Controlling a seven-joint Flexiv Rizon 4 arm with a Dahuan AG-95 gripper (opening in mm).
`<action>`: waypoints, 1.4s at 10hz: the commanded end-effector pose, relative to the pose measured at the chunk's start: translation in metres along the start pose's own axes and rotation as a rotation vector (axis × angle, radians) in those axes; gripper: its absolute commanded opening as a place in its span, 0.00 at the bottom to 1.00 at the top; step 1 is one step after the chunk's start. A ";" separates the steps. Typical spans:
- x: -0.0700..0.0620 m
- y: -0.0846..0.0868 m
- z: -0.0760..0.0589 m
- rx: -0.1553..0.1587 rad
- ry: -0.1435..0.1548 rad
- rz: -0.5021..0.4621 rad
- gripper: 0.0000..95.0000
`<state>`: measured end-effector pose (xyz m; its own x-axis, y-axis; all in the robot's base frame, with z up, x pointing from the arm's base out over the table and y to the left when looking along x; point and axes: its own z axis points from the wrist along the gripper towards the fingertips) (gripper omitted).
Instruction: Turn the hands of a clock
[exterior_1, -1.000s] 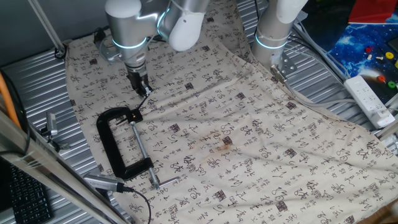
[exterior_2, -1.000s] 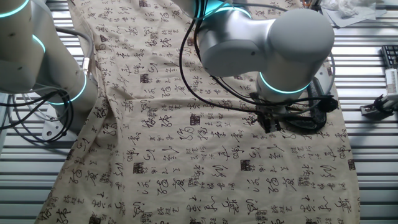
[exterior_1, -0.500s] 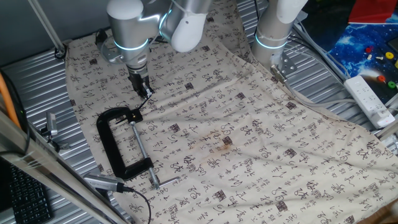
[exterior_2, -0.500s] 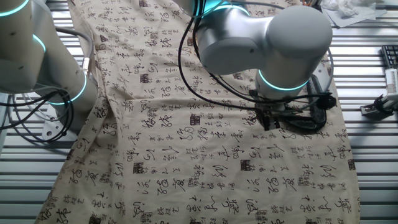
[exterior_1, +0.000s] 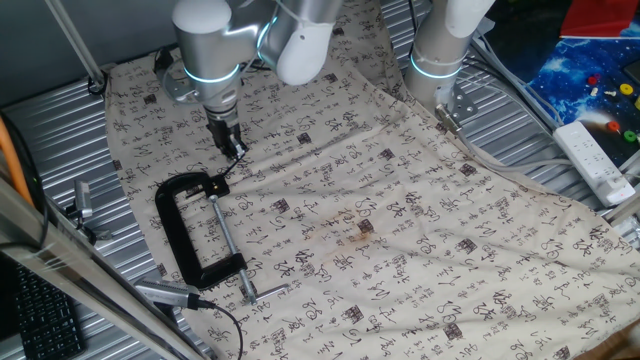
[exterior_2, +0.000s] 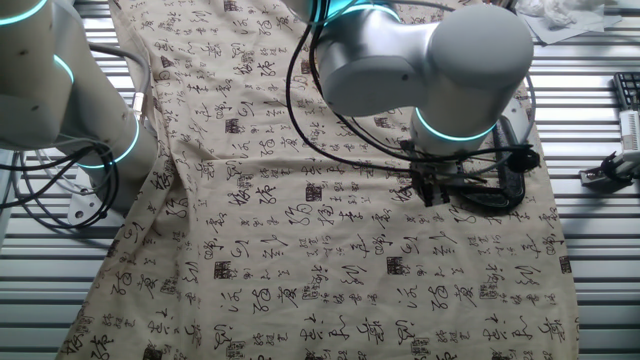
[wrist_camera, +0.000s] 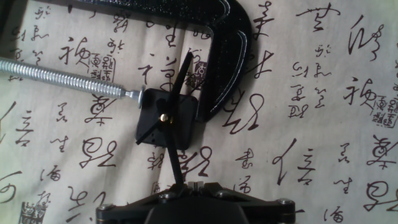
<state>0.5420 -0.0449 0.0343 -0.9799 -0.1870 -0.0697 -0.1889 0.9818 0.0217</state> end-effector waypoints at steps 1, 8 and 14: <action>0.001 0.001 -0.001 0.000 0.000 0.001 0.00; 0.003 0.012 0.002 0.002 -0.002 -0.005 0.00; 0.004 0.022 0.004 0.021 0.003 -0.050 0.00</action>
<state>0.5342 -0.0230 0.0302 -0.9689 -0.2382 -0.0666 -0.2386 0.9711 -0.0011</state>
